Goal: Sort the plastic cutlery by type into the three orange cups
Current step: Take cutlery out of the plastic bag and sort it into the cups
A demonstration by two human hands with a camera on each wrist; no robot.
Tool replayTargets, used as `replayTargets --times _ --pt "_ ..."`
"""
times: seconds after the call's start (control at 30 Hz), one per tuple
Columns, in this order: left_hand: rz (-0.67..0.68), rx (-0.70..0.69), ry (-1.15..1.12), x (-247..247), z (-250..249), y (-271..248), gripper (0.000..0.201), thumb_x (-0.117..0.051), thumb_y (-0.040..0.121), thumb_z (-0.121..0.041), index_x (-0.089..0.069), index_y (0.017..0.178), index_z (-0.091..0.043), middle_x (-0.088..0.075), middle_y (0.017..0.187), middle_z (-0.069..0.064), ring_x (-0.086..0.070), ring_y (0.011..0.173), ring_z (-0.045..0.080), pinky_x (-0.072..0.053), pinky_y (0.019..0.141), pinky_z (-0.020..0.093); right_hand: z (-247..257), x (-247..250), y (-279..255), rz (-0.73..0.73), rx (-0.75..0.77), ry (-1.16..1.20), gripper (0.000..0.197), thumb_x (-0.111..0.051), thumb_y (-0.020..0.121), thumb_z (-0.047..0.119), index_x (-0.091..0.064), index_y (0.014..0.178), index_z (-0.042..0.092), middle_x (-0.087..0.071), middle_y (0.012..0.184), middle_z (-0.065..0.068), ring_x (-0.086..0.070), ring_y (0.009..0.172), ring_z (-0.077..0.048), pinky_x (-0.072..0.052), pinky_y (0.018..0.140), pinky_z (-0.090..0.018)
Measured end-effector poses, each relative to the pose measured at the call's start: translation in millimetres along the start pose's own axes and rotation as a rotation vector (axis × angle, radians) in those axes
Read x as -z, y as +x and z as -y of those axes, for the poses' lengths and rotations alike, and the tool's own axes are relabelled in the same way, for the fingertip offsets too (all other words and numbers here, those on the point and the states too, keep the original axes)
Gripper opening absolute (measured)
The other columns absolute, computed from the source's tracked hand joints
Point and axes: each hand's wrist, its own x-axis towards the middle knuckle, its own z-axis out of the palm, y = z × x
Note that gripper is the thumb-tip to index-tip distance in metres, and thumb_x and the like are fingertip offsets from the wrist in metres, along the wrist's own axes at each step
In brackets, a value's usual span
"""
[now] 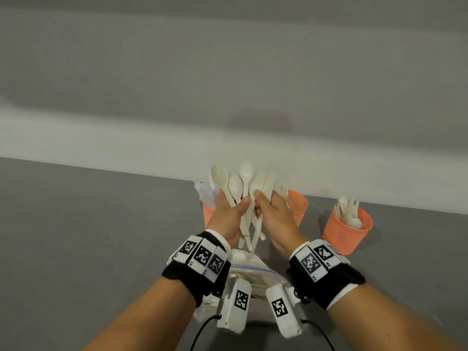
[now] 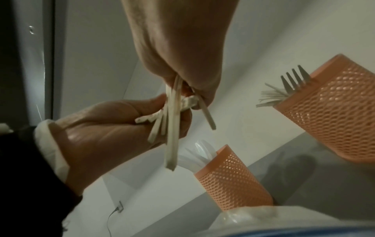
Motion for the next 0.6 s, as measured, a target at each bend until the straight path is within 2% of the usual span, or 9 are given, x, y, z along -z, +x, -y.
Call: replayTargets --times 0.1,0.17,0.23,0.33,0.4,0.43,0.5,0.53,0.6 --pt "-0.025 0.047 -0.028 2 -2 2 0.015 -0.044 0.096 -0.006 -0.057 0.101 -0.005 -0.069 0.076 0.015 -0.067 0.077 0.032 -0.05 0.089 0.053 4 2 -2 0.017 -0.056 -0.006 0.027 -0.037 0.1 0.022 -0.057 0.081 0.018 -0.058 0.055 0.01 -0.056 0.058 -0.008 -0.048 0.065 -0.028" --pt "-0.049 0.05 -0.013 2 -4 3 0.02 -0.043 0.096 -0.005 -0.048 0.116 -0.005 -0.067 0.083 0.015 -0.065 0.081 0.032 -0.055 0.079 0.052 7 4 -1 0.014 -0.102 0.038 0.029 -0.034 0.1 0.026 -0.056 0.087 0.013 -0.064 0.069 -0.002 -0.061 0.068 -0.018 -0.052 0.073 -0.035" --pt "-0.095 0.045 0.027 2 -3 5 0.032 -0.043 0.096 -0.007 -0.04 0.128 -0.008 -0.062 0.093 0.015 -0.064 0.08 0.026 -0.058 0.059 0.037 11 8 3 -0.014 -0.111 0.095 0.032 -0.033 0.101 0.028 -0.056 0.089 0.01 -0.064 0.074 -0.01 -0.064 0.07 -0.024 -0.054 0.076 -0.042" --pt "-0.161 -0.015 0.171 5 1 4 0.038 -0.047 0.095 -0.01 -0.033 0.13 -0.009 -0.056 0.095 0.012 -0.063 0.065 0.011 -0.047 0.042 0.02 24 13 9 -0.05 -0.03 0.159 0.021 -0.035 0.1 0.027 -0.049 0.091 0.015 -0.054 0.065 -0.002 -0.052 0.047 -0.012 -0.049 0.055 -0.033" --pt "-0.178 -0.059 0.262 5 4 4 0.037 -0.049 0.094 -0.011 -0.032 0.126 -0.012 -0.058 0.097 0.012 -0.065 0.061 0.005 -0.049 0.045 0.02 31 14 10 -0.037 -0.01 0.129 0.014 -0.045 0.097 0.029 -0.045 0.088 0.018 -0.042 0.06 0.001 -0.037 0.039 -0.006 -0.035 0.04 -0.022" --pt "-0.17 -0.078 0.299 2 5 2 0.039 -0.049 0.093 -0.011 -0.032 0.128 -0.013 -0.061 0.097 0.013 -0.067 0.068 0.008 -0.053 0.054 0.024 33 12 10 -0.028 -0.014 0.078 0.014 -0.054 0.092 0.029 -0.047 0.087 0.018 -0.043 0.058 0.002 -0.036 0.039 -0.006 -0.032 0.037 -0.02" --pt "-0.13 -0.1 0.395 -5 5 -1 0.046 -0.05 0.092 -0.013 -0.031 0.134 -0.016 -0.063 0.111 0.016 -0.066 0.095 0.021 -0.055 0.082 0.038 33 5 10 0.0 -0.031 -0.033 0.017 -0.069 0.082 0.023 -0.055 0.087 0.016 -0.059 0.063 0.004 -0.053 0.045 -0.007 -0.039 0.04 -0.019" --pt "-0.106 -0.113 0.426 -9 5 -3 0.043 -0.049 0.092 -0.011 -0.034 0.132 -0.015 -0.061 0.115 0.015 -0.063 0.101 0.023 -0.053 0.088 0.04 31 1 10 0.013 -0.028 -0.1 0.019 -0.073 0.078 0.021 -0.059 0.088 0.016 -0.065 0.069 0.002 -0.061 0.054 -0.011 -0.045 0.046 -0.021" --pt "-0.057 -0.166 0.459 -18 5 -6 0.029 -0.041 0.093 0.001 -0.044 0.112 -0.021 -0.061 0.098 0.005 -0.061 0.087 0.015 -0.053 0.08 0.033 28 -5 12 0.014 -0.003 -0.276 0.019 -0.077 0.073 0.021 -0.063 0.084 0.015 -0.066 0.071 0.001 -0.063 0.061 -0.013 -0.047 0.052 -0.023"
